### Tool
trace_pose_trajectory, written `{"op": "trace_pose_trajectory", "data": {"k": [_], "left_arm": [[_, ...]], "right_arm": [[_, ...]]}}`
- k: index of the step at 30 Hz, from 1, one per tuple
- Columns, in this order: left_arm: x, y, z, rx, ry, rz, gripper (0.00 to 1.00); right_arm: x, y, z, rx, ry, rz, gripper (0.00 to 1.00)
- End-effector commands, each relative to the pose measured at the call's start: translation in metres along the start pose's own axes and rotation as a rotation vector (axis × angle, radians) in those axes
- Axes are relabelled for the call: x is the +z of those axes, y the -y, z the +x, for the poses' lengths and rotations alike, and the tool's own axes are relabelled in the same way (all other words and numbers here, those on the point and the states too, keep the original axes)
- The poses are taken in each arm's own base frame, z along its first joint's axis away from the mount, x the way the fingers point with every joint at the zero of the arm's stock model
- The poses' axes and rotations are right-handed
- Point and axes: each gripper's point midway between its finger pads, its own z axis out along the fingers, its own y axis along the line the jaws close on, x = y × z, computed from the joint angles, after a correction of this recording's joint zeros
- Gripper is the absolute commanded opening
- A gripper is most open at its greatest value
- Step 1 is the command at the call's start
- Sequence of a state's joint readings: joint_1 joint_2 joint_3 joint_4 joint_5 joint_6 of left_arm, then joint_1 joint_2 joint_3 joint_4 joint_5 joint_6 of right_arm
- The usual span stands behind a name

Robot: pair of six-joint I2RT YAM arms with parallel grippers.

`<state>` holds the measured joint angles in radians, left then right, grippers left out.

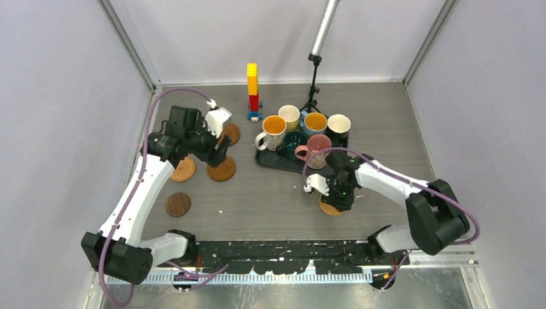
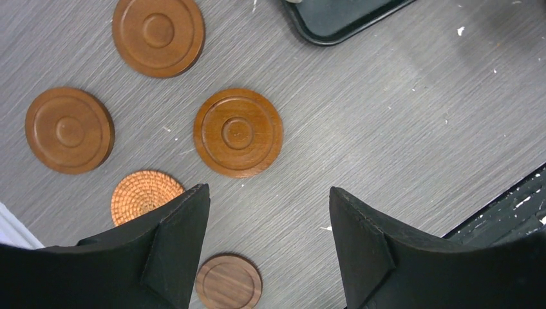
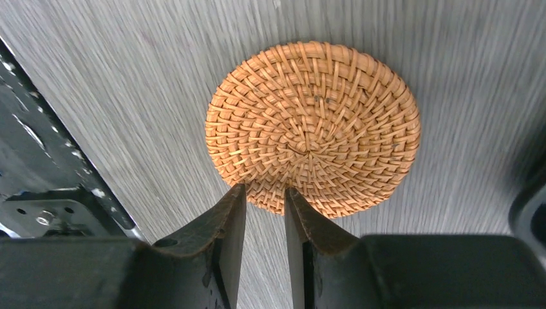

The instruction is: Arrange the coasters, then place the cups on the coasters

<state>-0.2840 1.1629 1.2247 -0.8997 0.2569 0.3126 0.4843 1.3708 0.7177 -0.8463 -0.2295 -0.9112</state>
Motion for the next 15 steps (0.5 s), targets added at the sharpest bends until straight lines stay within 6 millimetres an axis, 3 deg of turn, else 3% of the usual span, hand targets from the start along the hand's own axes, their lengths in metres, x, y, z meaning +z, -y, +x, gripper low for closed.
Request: {"op": "trace_pose_trajectory", "data": {"k": [1, 8, 12, 15], "left_arm": [[-0.013, -0.012, -0.009, -0.061, 0.037, -0.025, 0.70], [-0.022, -0.038, 0.012, -0.178, -0.001, -0.082, 0.71], [-0.027, -0.054, 0.024, -0.240, -0.012, -0.104, 0.71], [-0.030, -0.066, 0.034, -0.272, -0.026, -0.127, 0.71]], "right_arm": [[0.024, -0.016, -0.027, -0.014, 0.010, -0.094, 0.34], [0.047, -0.016, -0.097, -0.094, 0.025, -0.106, 0.36], [0.063, -0.013, -0.104, -0.137, -0.129, -0.127, 0.34], [0.063, -0.014, -0.117, -0.146, -0.128, -0.166, 0.34]]}}
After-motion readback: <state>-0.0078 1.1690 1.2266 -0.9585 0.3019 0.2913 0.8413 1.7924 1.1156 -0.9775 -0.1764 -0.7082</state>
